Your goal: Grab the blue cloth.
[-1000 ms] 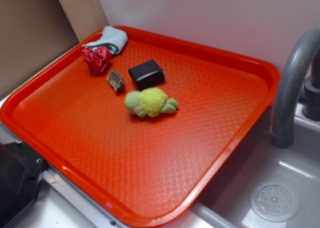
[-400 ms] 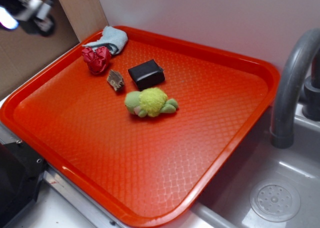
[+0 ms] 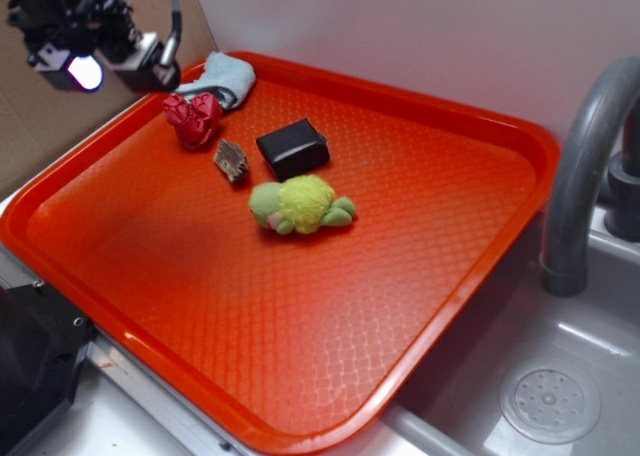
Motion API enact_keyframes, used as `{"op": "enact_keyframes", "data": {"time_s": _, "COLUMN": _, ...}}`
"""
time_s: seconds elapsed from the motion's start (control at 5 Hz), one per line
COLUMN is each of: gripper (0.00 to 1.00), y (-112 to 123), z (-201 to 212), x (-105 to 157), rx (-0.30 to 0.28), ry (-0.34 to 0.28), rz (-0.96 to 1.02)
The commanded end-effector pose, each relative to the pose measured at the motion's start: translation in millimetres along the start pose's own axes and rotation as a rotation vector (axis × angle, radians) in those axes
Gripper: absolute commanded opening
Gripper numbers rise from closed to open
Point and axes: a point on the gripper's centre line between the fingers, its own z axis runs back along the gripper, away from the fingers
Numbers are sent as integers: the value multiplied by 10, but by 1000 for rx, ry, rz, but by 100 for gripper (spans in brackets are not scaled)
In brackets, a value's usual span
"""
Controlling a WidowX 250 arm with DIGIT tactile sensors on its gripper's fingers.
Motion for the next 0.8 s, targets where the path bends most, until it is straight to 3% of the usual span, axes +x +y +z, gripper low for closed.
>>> {"op": "enact_keyframes", "data": {"time_s": 0.0, "gripper": 100, "y": 76, "z": -562, "x": 573, "rx": 97, "ry": 3, "rz": 3}}
{"op": "enact_keyframes", "data": {"time_s": 0.2, "gripper": 100, "y": 179, "z": -750, "x": 591, "rx": 157, "ry": 17, "rz": -11}}
{"op": "enact_keyframes", "data": {"time_s": 0.6, "gripper": 100, "y": 179, "z": -750, "x": 591, "rx": 157, "ry": 17, "rz": -11}}
